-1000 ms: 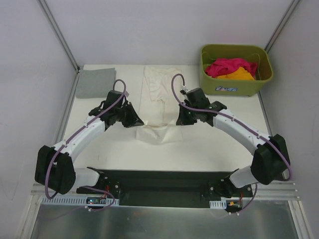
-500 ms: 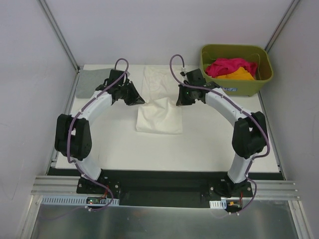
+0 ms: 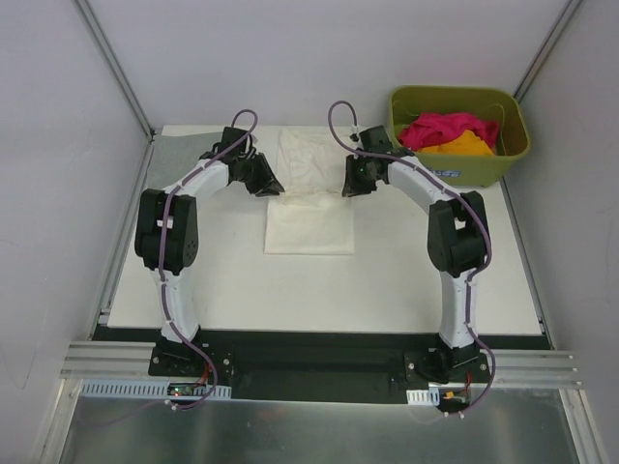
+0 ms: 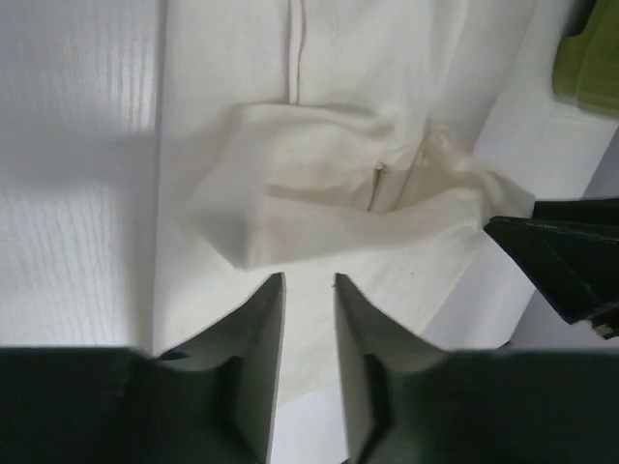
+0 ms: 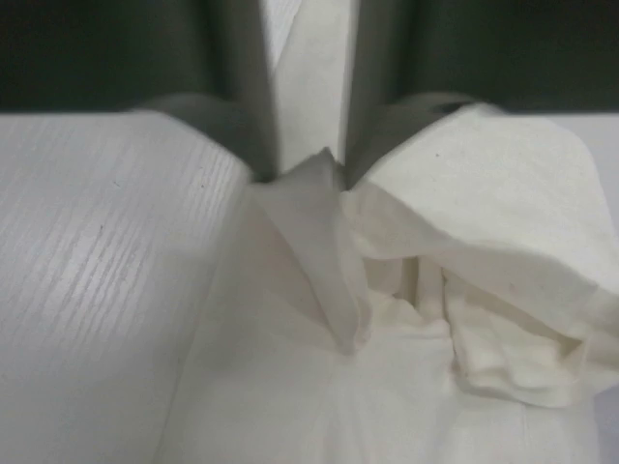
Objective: Fold and stack the t-shirts
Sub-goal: Fold the folded rectangular tshirt in 1/3 of the way, then grab one side of the 2/3 rectangular tshirt with both arms
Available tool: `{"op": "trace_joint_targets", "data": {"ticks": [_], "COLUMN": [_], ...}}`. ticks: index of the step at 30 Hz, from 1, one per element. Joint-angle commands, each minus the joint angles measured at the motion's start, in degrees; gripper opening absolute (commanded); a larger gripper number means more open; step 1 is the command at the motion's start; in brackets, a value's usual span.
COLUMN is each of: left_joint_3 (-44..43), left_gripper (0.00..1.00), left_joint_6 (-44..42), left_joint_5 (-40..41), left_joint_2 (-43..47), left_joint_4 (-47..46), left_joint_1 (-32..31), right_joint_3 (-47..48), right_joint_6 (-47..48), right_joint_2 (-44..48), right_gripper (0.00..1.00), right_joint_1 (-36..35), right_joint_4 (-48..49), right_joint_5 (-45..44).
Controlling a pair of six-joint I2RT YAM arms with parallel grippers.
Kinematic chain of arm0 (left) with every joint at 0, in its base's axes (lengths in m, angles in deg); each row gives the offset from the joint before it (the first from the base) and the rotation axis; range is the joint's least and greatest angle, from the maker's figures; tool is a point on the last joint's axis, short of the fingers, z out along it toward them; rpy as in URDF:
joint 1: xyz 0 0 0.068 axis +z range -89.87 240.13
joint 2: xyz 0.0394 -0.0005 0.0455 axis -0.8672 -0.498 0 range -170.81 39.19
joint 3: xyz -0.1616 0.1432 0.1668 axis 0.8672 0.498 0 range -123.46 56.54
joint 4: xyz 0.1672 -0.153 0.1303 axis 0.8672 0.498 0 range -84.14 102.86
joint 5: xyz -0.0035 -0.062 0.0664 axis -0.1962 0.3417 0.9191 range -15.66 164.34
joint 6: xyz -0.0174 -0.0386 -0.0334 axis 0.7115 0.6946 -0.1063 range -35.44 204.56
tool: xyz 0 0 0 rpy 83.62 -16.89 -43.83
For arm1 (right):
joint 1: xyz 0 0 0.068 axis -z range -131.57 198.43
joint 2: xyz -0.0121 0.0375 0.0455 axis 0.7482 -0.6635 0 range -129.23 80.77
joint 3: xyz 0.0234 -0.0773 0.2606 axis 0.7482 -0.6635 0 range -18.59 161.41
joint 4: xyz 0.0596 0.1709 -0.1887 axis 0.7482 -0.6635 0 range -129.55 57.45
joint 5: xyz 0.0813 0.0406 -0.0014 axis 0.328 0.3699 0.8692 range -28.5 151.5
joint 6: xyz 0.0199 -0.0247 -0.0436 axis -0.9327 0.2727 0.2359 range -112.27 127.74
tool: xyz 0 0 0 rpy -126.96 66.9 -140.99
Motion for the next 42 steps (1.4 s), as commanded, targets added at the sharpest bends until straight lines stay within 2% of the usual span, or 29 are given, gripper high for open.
{"op": "trace_joint_targets", "data": {"ticks": [1, 2, 3, 4, 5, 6, 7, 15, 21, 35, 42], "left_joint_3": [-4.16, -4.08, -3.90, -2.86, -2.24, -1.45, 0.30, 13.92, 24.47, 41.09, 46.80], "left_gripper": [0.39, 0.66, 0.74, 0.93, 0.99, 0.99, 0.99, 0.99, 0.99, 0.99, 0.99], "left_joint_6": [-0.63, -0.54, -0.45, -0.27, -0.36, -0.53, -0.71, -1.41, -1.59, 0.61, 2.01], "left_joint_5": [-1.36, -1.45, -1.62, -1.54, -1.62, -1.45, -1.01, 4.52, 7.51, 5.58, 5.58], "left_joint_2": [-0.78, -0.51, 0.71, 1.68, 2.73, 4.92, 6.16, 23.98, 34.62, 46.50, 48.27], "left_joint_4": [-0.01, -0.01, -0.01, 0.08, 0.08, 0.08, 0.08, 0.08, 0.43, 1.83, 2.72], "left_joint_1": [0.45, 0.45, 0.45, 0.45, 0.45, 0.37, 0.37, 0.37, 0.37, 0.37, 0.28], "right_joint_3": [5.19, 5.63, 5.37, 5.19, 4.84, 3.97, 1.70, -12.63, -21.16, -32.59, -37.69], "right_joint_6": [3.01, 3.36, 3.63, 3.80, 3.89, 4.76, 5.03, 6.45, 3.46, 1.52, 1.26], "right_joint_2": [-1.46, -1.29, -0.94, 0.28, 1.17, 2.31, 5.19, 20.85, 29.20, 39.66, 42.92], "right_gripper": [0.51, 0.60, 0.66, 0.74, 0.81, 0.93, 0.97, 0.97, 0.97, 0.97, 0.97], "right_joint_1": [0.26, 0.09, 0.00, 0.00, -0.17, -0.87, -1.40, -8.78, -12.47, -17.58, -17.93], "right_joint_4": [-1.80, -2.33, -3.20, -3.64, -4.43, -4.96, -5.05, -5.32, -3.74, -1.36, -0.40], "right_joint_5": [0.69, 0.86, 1.21, 1.48, 1.48, 1.22, 0.61, -9.40, -11.09, -9.68, -9.16]}}
